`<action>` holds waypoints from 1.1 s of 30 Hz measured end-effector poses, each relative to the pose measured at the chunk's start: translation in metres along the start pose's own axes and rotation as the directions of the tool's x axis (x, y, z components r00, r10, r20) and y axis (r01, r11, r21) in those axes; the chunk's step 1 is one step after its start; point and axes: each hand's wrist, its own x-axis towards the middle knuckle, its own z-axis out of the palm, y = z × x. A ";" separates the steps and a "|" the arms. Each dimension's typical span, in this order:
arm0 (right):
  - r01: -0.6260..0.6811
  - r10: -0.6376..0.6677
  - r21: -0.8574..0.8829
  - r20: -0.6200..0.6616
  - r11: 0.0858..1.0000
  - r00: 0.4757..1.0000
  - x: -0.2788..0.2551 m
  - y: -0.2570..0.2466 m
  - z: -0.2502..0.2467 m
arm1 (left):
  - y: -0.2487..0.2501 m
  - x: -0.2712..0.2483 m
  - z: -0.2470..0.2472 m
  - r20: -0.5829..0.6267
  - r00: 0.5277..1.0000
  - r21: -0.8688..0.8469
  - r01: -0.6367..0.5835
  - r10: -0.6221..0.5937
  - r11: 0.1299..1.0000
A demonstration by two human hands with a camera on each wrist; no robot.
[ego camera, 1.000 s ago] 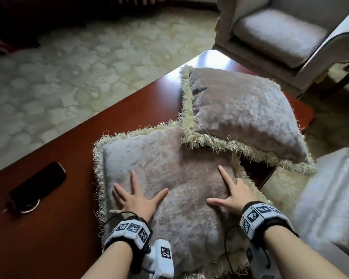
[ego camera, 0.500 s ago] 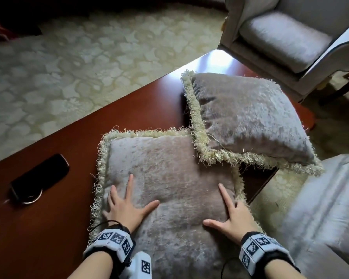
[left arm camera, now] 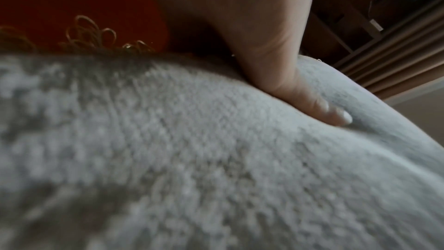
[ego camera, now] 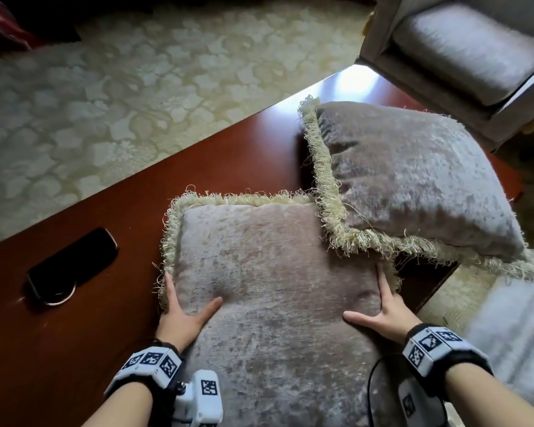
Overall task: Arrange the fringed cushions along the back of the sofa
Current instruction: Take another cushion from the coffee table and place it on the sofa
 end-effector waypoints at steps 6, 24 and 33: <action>0.173 -0.166 0.105 -0.073 0.979 0.983 0.014 0.003 0.015 | -0.003 -0.001 -0.003 -0.031 0.981 0.016 -0.189 0.189 0.982; 0.538 -0.540 0.105 -0.010 0.836 0.841 -0.101 -0.131 0.037 | 0.001 -0.103 -0.166 -0.303 0.906 -0.030 -0.319 0.296 0.947; 0.530 -0.502 0.093 -0.217 0.843 0.837 -0.110 -0.135 -0.091 | 0.109 -0.117 -0.156 -0.360 0.826 -0.058 -0.483 0.433 0.873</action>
